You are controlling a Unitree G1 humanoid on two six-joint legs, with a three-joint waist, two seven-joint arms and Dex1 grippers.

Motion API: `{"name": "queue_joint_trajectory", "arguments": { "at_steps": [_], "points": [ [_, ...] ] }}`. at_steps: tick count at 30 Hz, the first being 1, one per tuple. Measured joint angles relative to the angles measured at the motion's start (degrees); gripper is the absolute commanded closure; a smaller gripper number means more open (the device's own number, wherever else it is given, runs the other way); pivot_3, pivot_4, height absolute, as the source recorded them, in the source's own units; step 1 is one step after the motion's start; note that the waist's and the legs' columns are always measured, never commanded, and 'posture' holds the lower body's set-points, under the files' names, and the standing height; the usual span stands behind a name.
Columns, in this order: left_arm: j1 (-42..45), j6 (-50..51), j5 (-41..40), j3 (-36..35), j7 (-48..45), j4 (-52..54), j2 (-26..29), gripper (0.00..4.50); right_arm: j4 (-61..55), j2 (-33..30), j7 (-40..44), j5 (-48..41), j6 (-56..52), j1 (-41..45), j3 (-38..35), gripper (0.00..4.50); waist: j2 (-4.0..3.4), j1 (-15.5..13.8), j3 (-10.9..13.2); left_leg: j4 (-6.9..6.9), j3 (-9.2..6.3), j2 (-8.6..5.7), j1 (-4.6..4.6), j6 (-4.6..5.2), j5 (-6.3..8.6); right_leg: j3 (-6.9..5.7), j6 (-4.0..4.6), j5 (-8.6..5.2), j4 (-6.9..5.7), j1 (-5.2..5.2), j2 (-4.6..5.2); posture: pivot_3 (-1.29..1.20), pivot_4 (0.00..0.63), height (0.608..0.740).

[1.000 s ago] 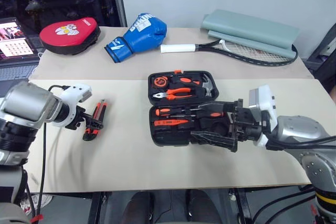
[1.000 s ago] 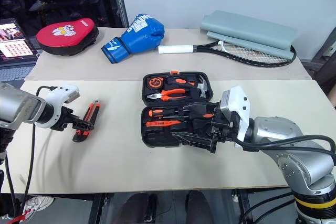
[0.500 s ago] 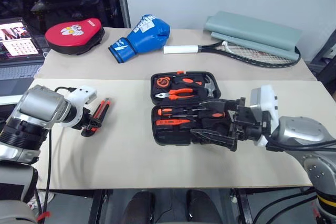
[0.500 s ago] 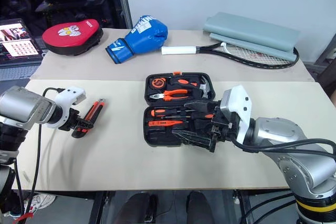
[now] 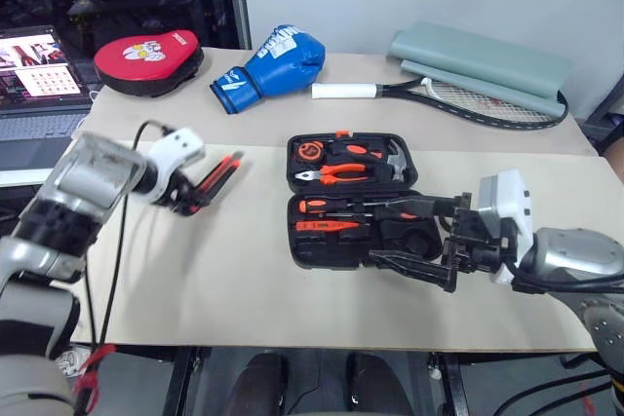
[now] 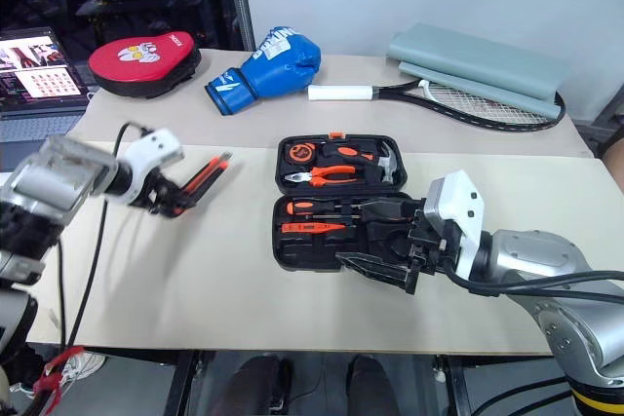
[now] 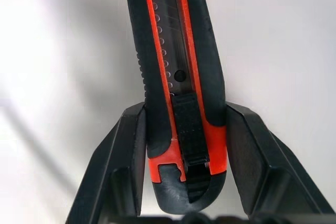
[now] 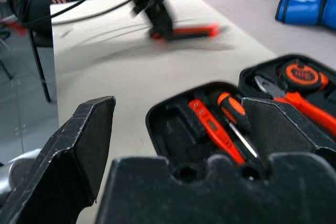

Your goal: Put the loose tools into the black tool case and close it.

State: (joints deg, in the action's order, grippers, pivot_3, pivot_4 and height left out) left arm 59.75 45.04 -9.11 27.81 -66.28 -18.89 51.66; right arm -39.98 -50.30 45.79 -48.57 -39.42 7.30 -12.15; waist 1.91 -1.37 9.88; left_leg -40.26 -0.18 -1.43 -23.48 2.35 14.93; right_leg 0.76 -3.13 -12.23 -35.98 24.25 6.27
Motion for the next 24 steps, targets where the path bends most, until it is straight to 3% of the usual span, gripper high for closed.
{"name": "queue_joint_trajectory", "arguments": {
  "at_steps": [4,10,16,24],
  "points": [
    [8.59,-8.25,1.42,2.54,-10.5,-0.04,-6.48,2.77,-0.61,-1.95,1.1,0.09,0.0,-3.35,-1.98,0.0,-0.01,0.29,-0.01,-0.01,0.09,-0.09,-0.05,0.21,0.13,0.06,-0.15,-0.07,0.06,-0.01,0.1,0.0,0.15,0.736],
    [10.07,-9.64,4.34,9.1,-18.56,5.41,-13.57,2.77,-2.37,-2.63,0.59,0.02,-0.26,-10.13,-7.07,0.0,-0.01,1.38,0.0,0.01,0.08,-0.04,-0.26,0.25,0.15,0.08,-0.16,-0.08,-0.04,0.13,0.05,0.0,0.15,0.736],
    [6.52,-0.76,7.43,14.94,-19.38,15.91,-14.86,2.77,-6.99,-2.47,-1.51,-1.36,-1.57,-17.47,-12.09,0.0,-0.01,1.47,0.0,-0.04,0.06,-0.03,-0.03,0.25,0.15,0.17,-0.19,-0.11,0.0,0.0,0.05,0.0,0.15,0.736],
    [2.47,-0.74,10.71,17.67,-17.58,21.6,-16.99,2.77,-10.63,-1.98,-5.32,-5.51,-3.03,-22.58,-16.6,0.0,-0.02,0.94,-0.01,-0.15,0.05,0.0,0.21,0.22,0.13,0.2,-0.16,-0.09,-0.11,-0.21,0.03,0.0,0.15,0.736]
  ]
}}
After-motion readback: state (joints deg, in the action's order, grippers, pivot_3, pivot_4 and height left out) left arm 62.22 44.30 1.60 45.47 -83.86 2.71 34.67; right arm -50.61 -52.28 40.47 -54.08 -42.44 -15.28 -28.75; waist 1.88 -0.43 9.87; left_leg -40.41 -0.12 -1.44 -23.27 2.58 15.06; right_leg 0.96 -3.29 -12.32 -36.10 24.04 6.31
